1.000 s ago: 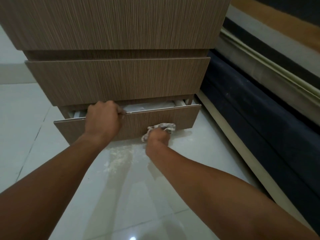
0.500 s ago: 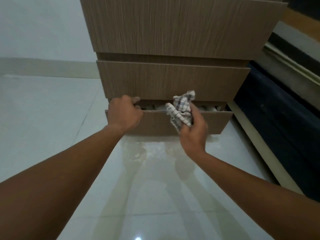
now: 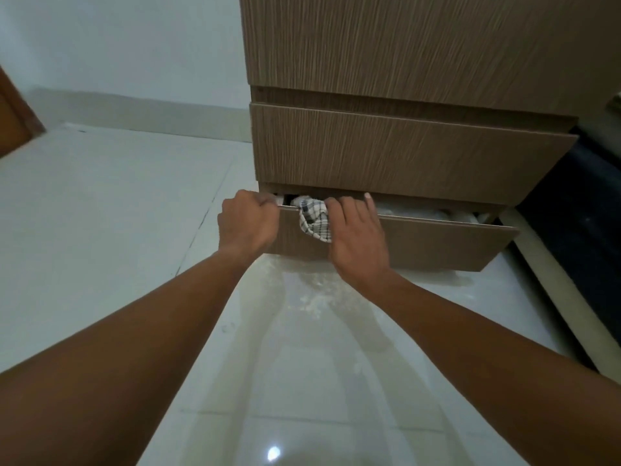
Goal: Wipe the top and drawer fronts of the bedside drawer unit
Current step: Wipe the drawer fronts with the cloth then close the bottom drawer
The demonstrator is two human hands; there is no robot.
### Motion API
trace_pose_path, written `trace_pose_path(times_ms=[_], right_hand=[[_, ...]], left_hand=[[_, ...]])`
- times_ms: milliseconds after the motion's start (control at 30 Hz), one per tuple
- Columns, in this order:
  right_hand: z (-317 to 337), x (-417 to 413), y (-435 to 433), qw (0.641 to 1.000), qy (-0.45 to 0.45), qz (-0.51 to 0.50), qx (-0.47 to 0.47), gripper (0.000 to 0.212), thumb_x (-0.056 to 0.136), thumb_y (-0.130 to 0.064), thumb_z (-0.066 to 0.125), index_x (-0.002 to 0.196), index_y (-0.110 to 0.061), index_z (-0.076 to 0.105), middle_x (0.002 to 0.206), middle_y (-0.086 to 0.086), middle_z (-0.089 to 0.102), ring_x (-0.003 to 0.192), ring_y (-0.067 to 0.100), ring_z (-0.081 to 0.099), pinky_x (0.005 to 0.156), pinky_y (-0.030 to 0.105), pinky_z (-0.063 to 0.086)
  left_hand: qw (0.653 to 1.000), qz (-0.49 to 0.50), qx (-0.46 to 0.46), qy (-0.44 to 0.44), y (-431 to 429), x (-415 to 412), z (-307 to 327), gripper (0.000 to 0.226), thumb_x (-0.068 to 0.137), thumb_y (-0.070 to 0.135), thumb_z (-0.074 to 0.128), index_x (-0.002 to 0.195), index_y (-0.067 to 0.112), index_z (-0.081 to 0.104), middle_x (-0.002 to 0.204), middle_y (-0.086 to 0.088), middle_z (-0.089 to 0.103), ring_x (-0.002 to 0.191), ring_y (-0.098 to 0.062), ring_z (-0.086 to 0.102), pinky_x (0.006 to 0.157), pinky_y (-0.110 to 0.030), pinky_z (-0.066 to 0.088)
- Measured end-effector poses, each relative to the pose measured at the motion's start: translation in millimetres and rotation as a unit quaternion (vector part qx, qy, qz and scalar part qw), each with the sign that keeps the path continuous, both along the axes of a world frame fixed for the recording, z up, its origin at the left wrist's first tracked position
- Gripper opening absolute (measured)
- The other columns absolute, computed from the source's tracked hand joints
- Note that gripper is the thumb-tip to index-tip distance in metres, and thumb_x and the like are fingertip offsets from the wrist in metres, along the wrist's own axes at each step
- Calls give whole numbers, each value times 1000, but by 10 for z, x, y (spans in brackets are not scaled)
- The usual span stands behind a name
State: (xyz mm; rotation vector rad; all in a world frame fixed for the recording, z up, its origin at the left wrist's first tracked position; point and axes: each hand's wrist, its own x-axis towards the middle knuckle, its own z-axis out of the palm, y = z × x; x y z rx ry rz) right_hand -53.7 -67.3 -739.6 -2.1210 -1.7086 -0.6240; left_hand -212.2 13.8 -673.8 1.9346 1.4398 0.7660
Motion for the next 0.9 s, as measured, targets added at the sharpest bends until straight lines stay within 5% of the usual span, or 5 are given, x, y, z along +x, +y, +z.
trace_pose_path(times_ms=[100, 200, 433, 700, 900], right_hand=[[-41, -252, 282, 999, -11, 37, 12, 44, 86, -10, 51, 130, -10, 52, 109, 7, 56, 100, 28, 53, 121, 48, 24], [-81, -484, 521, 997, -27, 69, 15, 45, 86, -15, 55, 131, -11, 52, 112, 8, 57, 103, 28, 54, 120, 48, 25], [-211, -717, 788, 971, -196, 131, -37, 65, 86, -16, 43, 151, -14, 38, 150, 13, 43, 140, 37, 37, 122, 55, 16], [-465, -404, 522, 874, -425, 170, -165, 59, 98, -27, 33, 155, -12, 34, 164, 11, 24, 155, 33, 7, 121, 56, -11], [-483, 112, 184, 804, -531, 148, -223, 62, 102, -39, 36, 159, -16, 23, 169, 8, 1, 154, 35, -5, 120, 58, -13]], left_hand=[[981, 57, -111, -150, 246, -94, -66, 40, 89, 31, 46, 120, 20, 70, 122, -6, 68, 109, -27, 64, 100, -42, 47], [895, 41, -299, -329, 424, -199, -108, 50, 93, 42, 47, 129, 10, 60, 116, -7, 68, 99, -22, 69, 76, -29, 55], [803, -55, -415, -423, 522, -380, -152, 71, 94, 65, 30, 103, 5, 68, 102, -13, 76, 96, -26, 73, 88, -40, 54], [976, -18, -102, -189, 371, -203, -363, 41, 98, 42, 44, 125, 22, 67, 122, 10, 63, 111, -10, 57, 96, -29, 40], [996, -56, 67, 16, 286, -132, -401, 35, 97, 35, 49, 126, 27, 66, 125, 0, 68, 112, -22, 61, 95, -35, 44]])
